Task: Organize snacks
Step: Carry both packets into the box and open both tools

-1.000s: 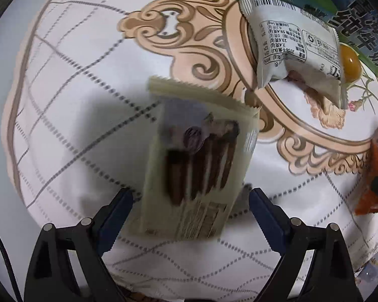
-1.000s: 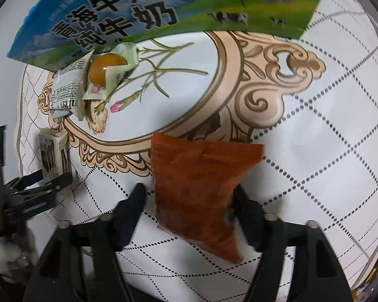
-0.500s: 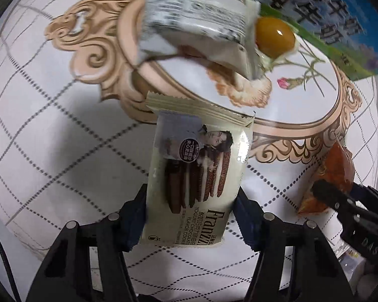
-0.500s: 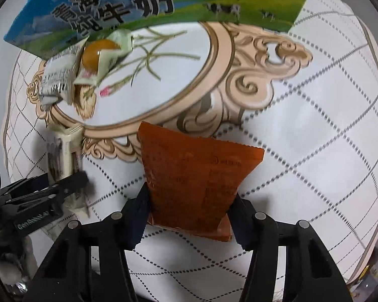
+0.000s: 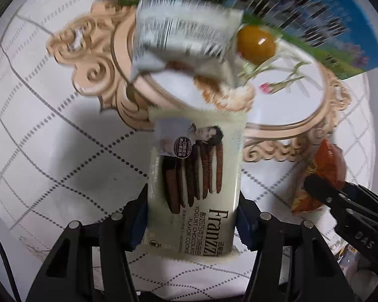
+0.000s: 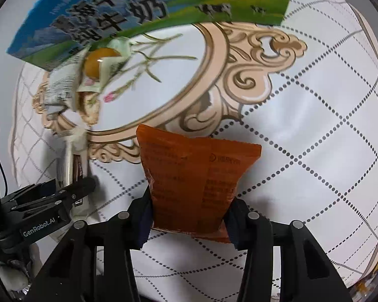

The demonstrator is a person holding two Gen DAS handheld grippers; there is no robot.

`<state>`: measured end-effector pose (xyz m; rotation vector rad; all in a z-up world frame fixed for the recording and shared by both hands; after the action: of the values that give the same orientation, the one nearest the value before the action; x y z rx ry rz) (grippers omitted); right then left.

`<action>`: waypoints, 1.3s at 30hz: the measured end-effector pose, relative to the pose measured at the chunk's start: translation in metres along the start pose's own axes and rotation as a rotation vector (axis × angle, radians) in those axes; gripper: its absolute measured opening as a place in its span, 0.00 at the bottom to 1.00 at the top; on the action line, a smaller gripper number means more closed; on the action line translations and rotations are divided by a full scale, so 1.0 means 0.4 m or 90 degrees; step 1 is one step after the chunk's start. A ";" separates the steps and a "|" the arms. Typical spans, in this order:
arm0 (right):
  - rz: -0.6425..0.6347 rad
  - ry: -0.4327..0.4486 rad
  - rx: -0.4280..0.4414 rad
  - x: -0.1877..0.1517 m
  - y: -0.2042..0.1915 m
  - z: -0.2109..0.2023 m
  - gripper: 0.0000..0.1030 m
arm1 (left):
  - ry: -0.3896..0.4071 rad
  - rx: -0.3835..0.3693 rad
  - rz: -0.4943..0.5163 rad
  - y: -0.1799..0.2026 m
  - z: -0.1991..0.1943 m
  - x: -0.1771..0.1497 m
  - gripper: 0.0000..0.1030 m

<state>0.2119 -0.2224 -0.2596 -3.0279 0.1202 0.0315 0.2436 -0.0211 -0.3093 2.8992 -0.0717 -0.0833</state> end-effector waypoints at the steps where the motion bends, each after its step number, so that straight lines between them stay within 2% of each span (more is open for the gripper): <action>1: -0.002 0.005 0.007 0.003 -0.013 -0.019 0.49 | 0.009 -0.008 0.005 0.010 -0.027 0.005 0.54; 8: -0.003 0.072 0.097 0.070 -0.068 -0.208 0.49 | 0.104 -0.055 0.046 0.079 -0.262 0.096 0.53; 12: -0.008 0.124 0.144 0.149 -0.110 -0.333 0.49 | 0.150 -0.094 0.055 0.108 -0.387 0.189 0.53; 15: -0.025 0.168 0.152 0.235 -0.140 -0.409 0.49 | 0.182 -0.092 0.065 0.131 -0.453 0.272 0.53; 17: -0.027 0.185 0.149 0.304 -0.169 -0.422 0.49 | 0.194 -0.081 0.069 0.136 -0.484 0.344 0.53; 20: -0.024 0.181 0.153 0.397 -0.201 -0.413 0.49 | 0.184 -0.061 0.065 0.132 -0.483 0.444 0.53; 24: -0.017 0.144 0.148 0.494 -0.245 -0.349 0.49 | 0.128 -0.038 0.050 0.097 -0.436 0.558 0.53; 28: -0.021 0.108 0.133 0.543 -0.277 -0.269 0.49 | 0.067 -0.005 0.032 0.061 -0.342 0.615 0.53; 34: -0.030 0.059 0.138 0.581 -0.327 -0.184 0.50 | 0.011 0.041 0.031 0.019 -0.249 0.636 0.54; 35: -0.024 0.035 0.142 0.583 -0.334 -0.160 0.53 | 0.009 0.034 0.025 0.015 -0.241 0.636 0.54; 36: -0.024 0.021 0.142 0.584 -0.338 -0.146 0.68 | 0.006 0.022 0.016 0.011 -0.231 0.635 0.54; 38: -0.030 0.006 0.124 0.584 -0.342 -0.119 0.87 | 0.001 0.011 0.003 0.008 -0.218 0.635 0.57; 39: -0.033 0.004 0.116 0.582 -0.341 -0.112 0.87 | -0.001 0.007 0.000 0.009 -0.215 0.634 0.59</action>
<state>0.4557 -0.1104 -0.2057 -2.8472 0.0418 0.0053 0.5018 -0.0184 -0.2379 2.9101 -0.0723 -0.0849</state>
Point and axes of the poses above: each gripper's, at about its wrist camera, not at the fingertips, and z roughly the way its jaws point, y to its right, x to its top, the point moved 7 cm from there along z, roughly the way its jaws point, and after that the axes turned 7 degrees about -x, right-handed, at the moved point
